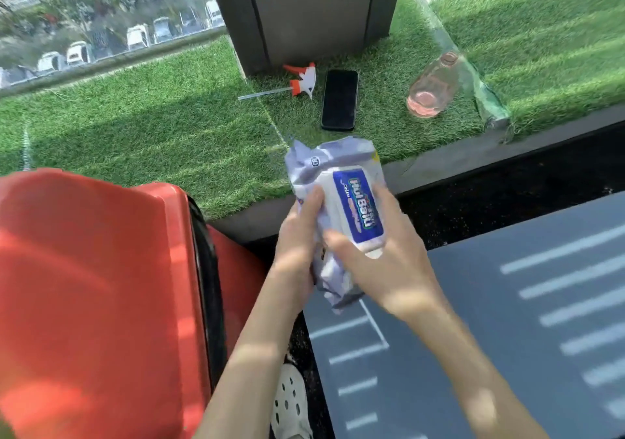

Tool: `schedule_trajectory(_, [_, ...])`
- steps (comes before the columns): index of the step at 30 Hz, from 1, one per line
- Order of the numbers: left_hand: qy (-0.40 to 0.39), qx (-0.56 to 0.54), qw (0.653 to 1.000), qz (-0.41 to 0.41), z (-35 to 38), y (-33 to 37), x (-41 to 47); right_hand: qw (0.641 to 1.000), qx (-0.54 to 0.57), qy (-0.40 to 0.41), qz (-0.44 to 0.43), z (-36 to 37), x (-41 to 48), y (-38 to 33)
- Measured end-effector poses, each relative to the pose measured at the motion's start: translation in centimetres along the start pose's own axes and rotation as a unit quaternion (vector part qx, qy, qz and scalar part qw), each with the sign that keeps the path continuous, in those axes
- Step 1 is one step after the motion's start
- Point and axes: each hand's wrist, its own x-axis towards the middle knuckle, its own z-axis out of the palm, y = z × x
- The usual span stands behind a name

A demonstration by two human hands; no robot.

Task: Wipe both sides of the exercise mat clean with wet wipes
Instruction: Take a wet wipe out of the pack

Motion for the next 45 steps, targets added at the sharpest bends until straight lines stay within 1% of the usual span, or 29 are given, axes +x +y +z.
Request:
schedule_trajectory(2, [-0.012, -0.017, 1.000, 0.005, 0.7, -0.6, -2.8, 1.000, -0.005, 0.007, -0.020, -2.6, -2.4, -0.7])
schedule_trajectory(5, [-0.025, -0.019, 0.999, 0.022, 2.2, -0.7, -8.2, 0.990, -0.108, 0.067, -0.055, -5.8, -6.4, -2.4])
schedule_trajectory(7, [-0.022, -0.027, 0.999, 0.036, 3.8, -0.6, -13.1, 0.986, -0.145, 0.050, -0.071, -8.3, -9.9, -4.4])
schedule_trajectory(10, [-0.015, -0.022, 0.996, 0.081, 6.7, 0.1, -21.1, 0.987, -0.129, 0.025, -0.097, -13.0, -15.6, -7.9])
schedule_trajectory(12, [-0.008, -0.017, 0.993, 0.115, 8.6, 0.8, -26.9, 0.982, -0.125, 0.030, -0.136, -16.6, -19.4, -10.5])
schedule_trajectory(14, [0.002, -0.025, 0.988, 0.153, 10.4, 1.4, -31.9, 0.979, -0.129, 0.008, -0.160, -19.0, -22.8, -12.7])
schedule_trajectory(17, [0.026, -0.048, 0.983, 0.174, 12.7, 2.1, -40.0, 0.971, -0.150, 0.004, -0.184, -22.2, -28.3, -15.9])
schedule_trajectory(19, [0.038, -0.054, 0.981, 0.182, 13.8, 2.3, -44.5, 0.976, -0.125, -0.010, -0.180, -24.2, -31.6, -17.9])
schedule_trajectory(21, [0.041, -0.067, 0.979, 0.187, 14.5, 2.5, -49.2, 0.979, -0.082, -0.043, -0.184, -26.5, -35.1, -19.8])
schedule_trajectory(24, [0.051, -0.072, 0.978, 0.189, 14.8, 1.9, -55.1, 0.978, -0.053, -0.088, -0.181, -28.7, -39.9, -21.7])
schedule_trajectory(27, [0.055, -0.099, 0.979, 0.168, 14.2, 0.7, -59.1, 0.979, -0.037, -0.128, -0.156, -29.7, -43.0, -22.2])
schedule_trajectory(28, [0.059, -0.101, 0.981, 0.153, 13.9, 0.5, -60.0, 0.980, -0.004, -0.135, -0.144, -30.0, -43.5, -22.0])
schedule_trajectory(31, [0.059, -0.099, 0.985, 0.132, 12.5, 0.1, -62.5, 0.980, 0.089, -0.116, -0.133, -30.9, -44.9, -21.4])
schedule_trajectory(33, [0.070, -0.109, 0.984, 0.119, 12.0, 0.3, -63.7, 0.976, 0.102, -0.095, -0.165, -31.0, -45.7, -20.7])
schedule_trajectory(34, [0.071, -0.120, 0.984, 0.113, 11.7, 0.4, -64.3, 0.974, 0.083, -0.068, -0.199, -30.8, -46.2, -20.4])
schedule_trajectory(36, [0.055, -0.139, 0.984, 0.099, 11.6, 0.6, -65.3, 0.962, -0.025, 0.033, -0.270, -30.4, -47.0, -20.3])
schedule_trajectory(37, [0.049, -0.149, 0.983, 0.091, 11.6, 0.7, -65.7, 0.939, -0.099, 0.088, -0.319, -30.2, -47.5, -20.6])
schedule_trajectory(38, [0.045, -0.159, 0.983, 0.083, 11.7, 0.8, -65.9, 0.911, -0.152, 0.120, -0.365, -30.1, -47.9, -20.9])
schedule_trajectory(39, [0.040, -0.167, 0.982, 0.077, 11.6, 0.8, -66.0, 0.891, -0.172, 0.116, -0.404, -29.8, -48.4, -21.3])
schedule_trajectory(40, [0.034, -0.172, 0.982, 0.074, 11.5, 0.9, -66.1, 0.883, -0.168, 0.082, -0.431, -29.4, -48.8, -21.6])
schedule_trajectory(42, [0.015, -0.174, 0.982, 0.071, 11.5, 1.2, -66.0, 0.888, -0.132, -0.020, -0.441, -29.0, -48.8, -22.2])
schedule_trajectory(43, [0.007, -0.176, 0.982, 0.069, 11.4, 1.4, -65.9, 0.888, -0.134, -0.060, -0.437, -28.9, -48.9, -22.5])
schedule_trajectory(45, [-0.006, -0.180, 0.981, 0.070, 11.2, 1.8, -65.7, 0.884, -0.147, -0.105, -0.431, -29.1, -48.5, -22.8])
